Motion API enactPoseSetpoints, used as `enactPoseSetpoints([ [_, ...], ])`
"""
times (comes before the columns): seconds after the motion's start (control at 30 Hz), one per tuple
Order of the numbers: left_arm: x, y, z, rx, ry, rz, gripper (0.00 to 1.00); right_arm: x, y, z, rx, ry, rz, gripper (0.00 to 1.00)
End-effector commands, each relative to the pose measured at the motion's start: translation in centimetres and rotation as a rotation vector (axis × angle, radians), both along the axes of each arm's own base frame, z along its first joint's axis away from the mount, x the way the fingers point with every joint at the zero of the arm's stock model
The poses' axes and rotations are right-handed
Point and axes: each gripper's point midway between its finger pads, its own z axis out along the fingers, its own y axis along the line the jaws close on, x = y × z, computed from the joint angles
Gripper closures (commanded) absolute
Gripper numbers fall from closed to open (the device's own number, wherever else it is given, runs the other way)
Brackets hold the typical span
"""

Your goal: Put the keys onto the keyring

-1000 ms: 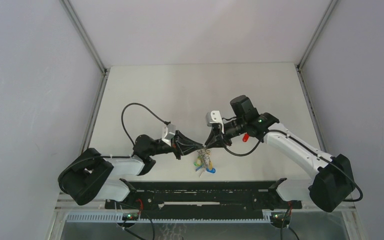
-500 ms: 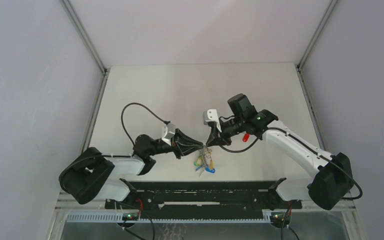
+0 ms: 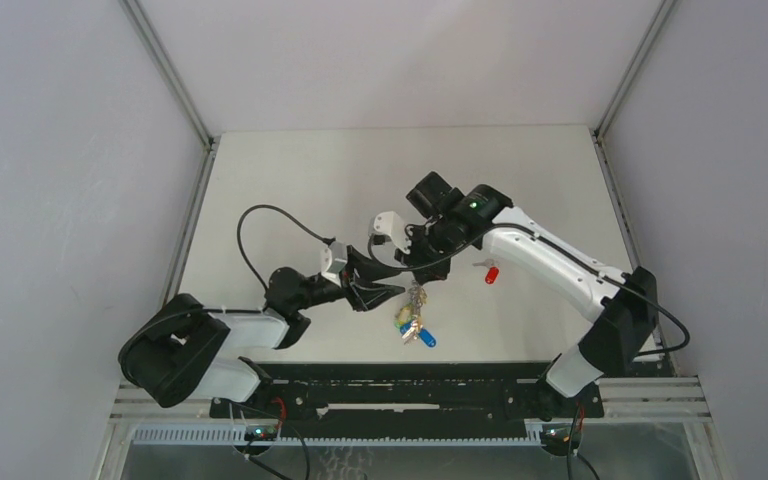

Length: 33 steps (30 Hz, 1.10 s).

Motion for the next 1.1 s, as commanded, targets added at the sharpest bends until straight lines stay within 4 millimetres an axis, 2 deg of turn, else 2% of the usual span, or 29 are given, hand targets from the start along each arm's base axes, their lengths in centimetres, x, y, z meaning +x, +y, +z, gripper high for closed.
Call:
enactPoseSetpoints([
  [0.0, 1.8, 0.5, 0.7, 0.007, -0.066, 0.097, 0.5, 0.4, -1.5, 0.9, -0.156, -0.021, -0.101, 1.0],
  [0.27, 2.2, 0.5, -0.4, 0.035, -0.037, 0.116, 0.49, 0.7, -1.0, 0.5, -0.223, -0.002, -0.118, 1.0],
  [0.4, 3.1, 1.5, -1.2, 0.039, -0.006, 0.209, 0.47, 1.5, -0.2, -0.5, -0.217, 0.001, -0.139, 1.0],
  [0.57, 5.2, 3.7, -3.1, 0.12, 0.061, 0.399, 0.43, 4.7, 1.6, -2.0, -0.09, -0.021, -0.195, 1.0],
  [0.7, 6.1, 5.6, -5.3, 0.225, 0.124, 0.517, 0.4, 7.7, 2.9, -2.5, 0.055, -0.011, -0.251, 1.0],
  [0.9, 7.2, 8.3, -6.1, 0.256, 0.201, 0.684, 0.36, 11.8, 4.0, -5.7, 0.138, 0.078, -0.336, 0.99],
  [1.07, 7.9, 10.2, -6.4, 0.259, 0.262, 0.796, 0.33, 14.3, 3.7, -8.3, 0.176, 0.139, -0.411, 0.95],
])
